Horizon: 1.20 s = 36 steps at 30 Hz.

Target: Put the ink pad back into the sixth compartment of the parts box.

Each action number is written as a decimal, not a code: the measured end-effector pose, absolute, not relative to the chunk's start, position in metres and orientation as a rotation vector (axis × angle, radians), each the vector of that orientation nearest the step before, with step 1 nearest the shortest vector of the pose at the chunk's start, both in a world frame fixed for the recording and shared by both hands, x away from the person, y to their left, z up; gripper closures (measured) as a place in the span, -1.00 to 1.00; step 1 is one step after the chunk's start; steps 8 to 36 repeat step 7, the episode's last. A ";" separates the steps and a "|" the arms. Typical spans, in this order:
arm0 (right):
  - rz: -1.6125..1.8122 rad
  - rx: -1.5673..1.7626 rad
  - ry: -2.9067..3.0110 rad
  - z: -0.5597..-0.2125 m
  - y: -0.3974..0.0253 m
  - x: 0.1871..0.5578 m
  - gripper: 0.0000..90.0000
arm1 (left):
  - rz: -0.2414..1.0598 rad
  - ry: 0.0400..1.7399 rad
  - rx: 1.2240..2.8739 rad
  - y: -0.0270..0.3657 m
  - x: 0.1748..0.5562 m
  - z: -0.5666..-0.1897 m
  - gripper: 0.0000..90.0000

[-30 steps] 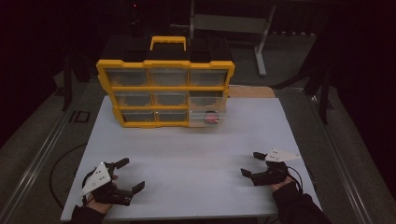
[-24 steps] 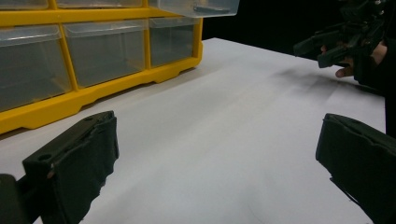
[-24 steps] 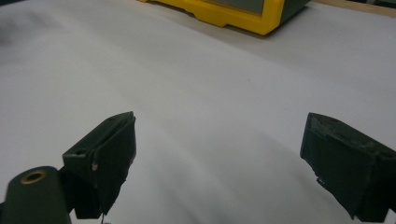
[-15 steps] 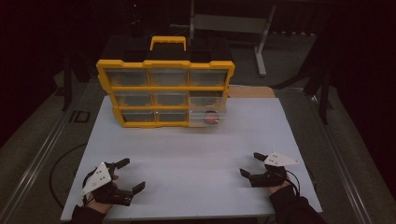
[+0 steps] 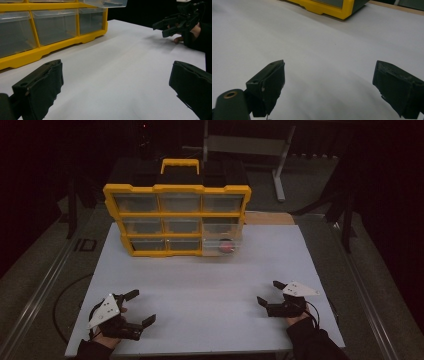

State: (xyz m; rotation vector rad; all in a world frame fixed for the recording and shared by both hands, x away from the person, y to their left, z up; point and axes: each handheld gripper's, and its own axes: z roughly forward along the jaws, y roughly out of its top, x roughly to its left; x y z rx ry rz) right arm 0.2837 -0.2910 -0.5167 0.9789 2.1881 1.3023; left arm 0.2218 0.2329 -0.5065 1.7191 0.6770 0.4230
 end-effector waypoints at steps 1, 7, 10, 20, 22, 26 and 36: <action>1.303 0.979 2.192 -0.517 -0.291 0.284 -0.76 | 0.424 0.677 1.719 0.233 0.222 -0.506 -1.00; 1.280 0.975 2.202 -0.518 -0.289 0.283 -0.76 | 0.424 0.678 1.716 0.233 0.222 -0.506 -1.00; 1.280 0.975 2.202 -0.518 -0.289 0.283 -0.76 | 0.424 0.678 1.716 0.233 0.222 -0.506 -1.00; 1.280 0.975 2.202 -0.518 -0.289 0.283 -0.76 | 0.424 0.678 1.716 0.233 0.222 -0.506 -1.00; 1.280 0.975 2.202 -0.518 -0.289 0.283 -0.76 | 0.424 0.678 1.716 0.233 0.222 -0.506 -1.00; 1.280 0.975 2.202 -0.518 -0.289 0.283 -0.76 | 0.424 0.678 1.716 0.233 0.222 -0.506 -1.00; 1.280 0.975 2.202 -0.518 -0.289 0.283 -0.76 | 0.424 0.678 1.716 0.233 0.222 -0.506 -1.00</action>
